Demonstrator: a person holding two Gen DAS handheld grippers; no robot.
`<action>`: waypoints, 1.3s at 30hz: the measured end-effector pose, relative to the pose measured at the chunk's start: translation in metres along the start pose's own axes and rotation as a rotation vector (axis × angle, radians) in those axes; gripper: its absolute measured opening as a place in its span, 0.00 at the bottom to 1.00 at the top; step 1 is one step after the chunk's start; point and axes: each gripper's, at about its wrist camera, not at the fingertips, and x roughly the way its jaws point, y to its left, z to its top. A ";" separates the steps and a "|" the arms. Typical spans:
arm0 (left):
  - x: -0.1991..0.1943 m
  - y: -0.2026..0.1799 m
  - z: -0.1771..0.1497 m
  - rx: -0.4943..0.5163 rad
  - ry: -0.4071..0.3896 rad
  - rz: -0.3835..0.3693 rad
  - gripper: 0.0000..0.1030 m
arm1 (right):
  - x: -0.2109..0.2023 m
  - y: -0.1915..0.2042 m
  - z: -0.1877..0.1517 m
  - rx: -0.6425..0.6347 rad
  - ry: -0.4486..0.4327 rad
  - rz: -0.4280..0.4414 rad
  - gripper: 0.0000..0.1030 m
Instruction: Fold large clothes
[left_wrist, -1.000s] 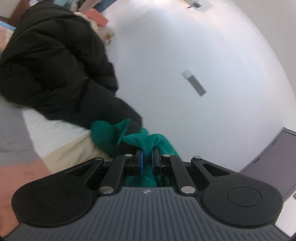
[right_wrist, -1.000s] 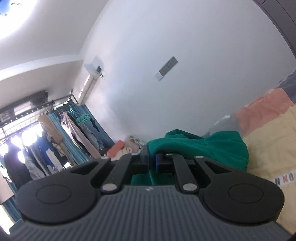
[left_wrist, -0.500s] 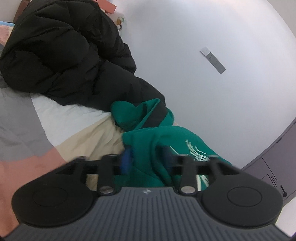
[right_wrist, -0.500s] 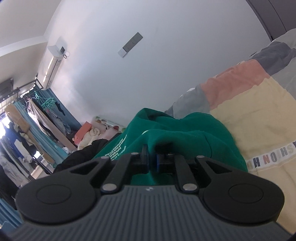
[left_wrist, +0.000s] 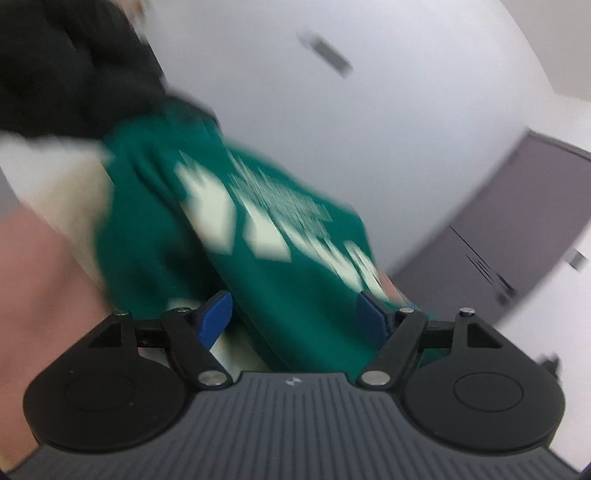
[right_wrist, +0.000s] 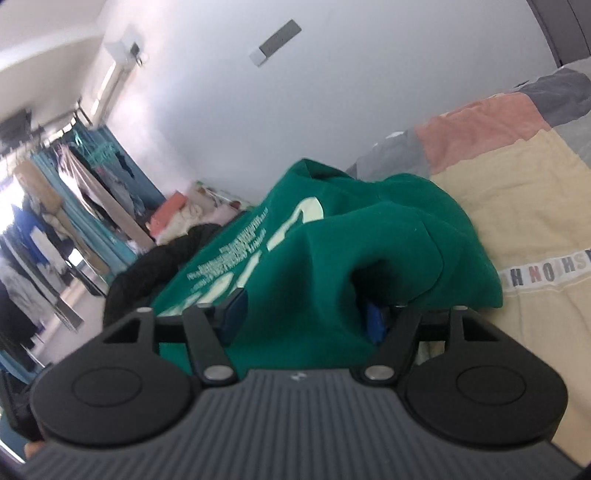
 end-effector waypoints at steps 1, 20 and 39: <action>0.011 -0.002 -0.007 -0.011 0.041 -0.022 0.76 | 0.001 0.001 -0.001 -0.004 0.013 -0.018 0.66; 0.120 0.020 -0.029 -0.132 0.224 -0.132 0.71 | 0.056 -0.032 -0.018 0.155 0.177 -0.100 0.72; -0.047 -0.011 0.008 -0.079 -0.201 -0.415 0.05 | -0.042 0.048 -0.014 -0.166 -0.103 0.288 0.17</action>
